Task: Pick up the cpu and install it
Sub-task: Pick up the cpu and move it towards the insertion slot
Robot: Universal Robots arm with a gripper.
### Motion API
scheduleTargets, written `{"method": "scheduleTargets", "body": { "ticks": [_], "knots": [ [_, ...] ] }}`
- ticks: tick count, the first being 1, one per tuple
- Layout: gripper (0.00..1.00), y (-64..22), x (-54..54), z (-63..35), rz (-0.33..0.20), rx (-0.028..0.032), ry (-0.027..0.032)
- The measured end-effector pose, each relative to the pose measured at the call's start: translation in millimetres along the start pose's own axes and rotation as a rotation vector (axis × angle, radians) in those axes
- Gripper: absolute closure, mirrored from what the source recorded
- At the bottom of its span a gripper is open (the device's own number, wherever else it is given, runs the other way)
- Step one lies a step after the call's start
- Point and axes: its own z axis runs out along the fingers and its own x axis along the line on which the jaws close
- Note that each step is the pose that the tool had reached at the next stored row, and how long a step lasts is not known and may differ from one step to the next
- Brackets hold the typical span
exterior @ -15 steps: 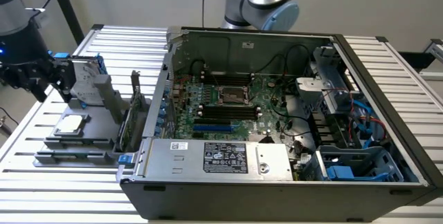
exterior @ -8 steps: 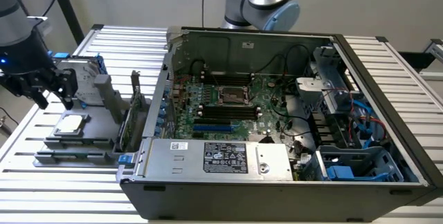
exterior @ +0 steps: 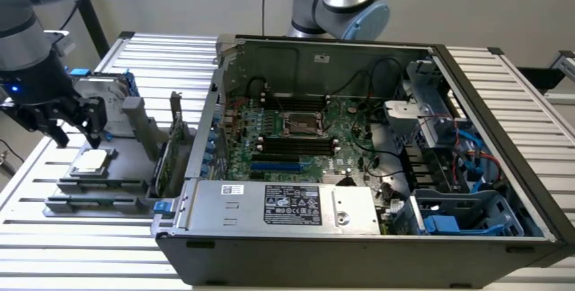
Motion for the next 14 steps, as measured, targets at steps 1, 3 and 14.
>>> {"method": "scheduleTargets", "body": {
  "ticks": [1,3,14],
  "knots": [
    [0.40,0.0,0.0,1.9,0.000,0.0000,0.0000],
    [0.40,0.0,-0.1,5.5,0.000,0.0000,0.0000],
    [0.40,0.2,0.2,25.5,0.000,0.0000,0.0000]
  ]
}}
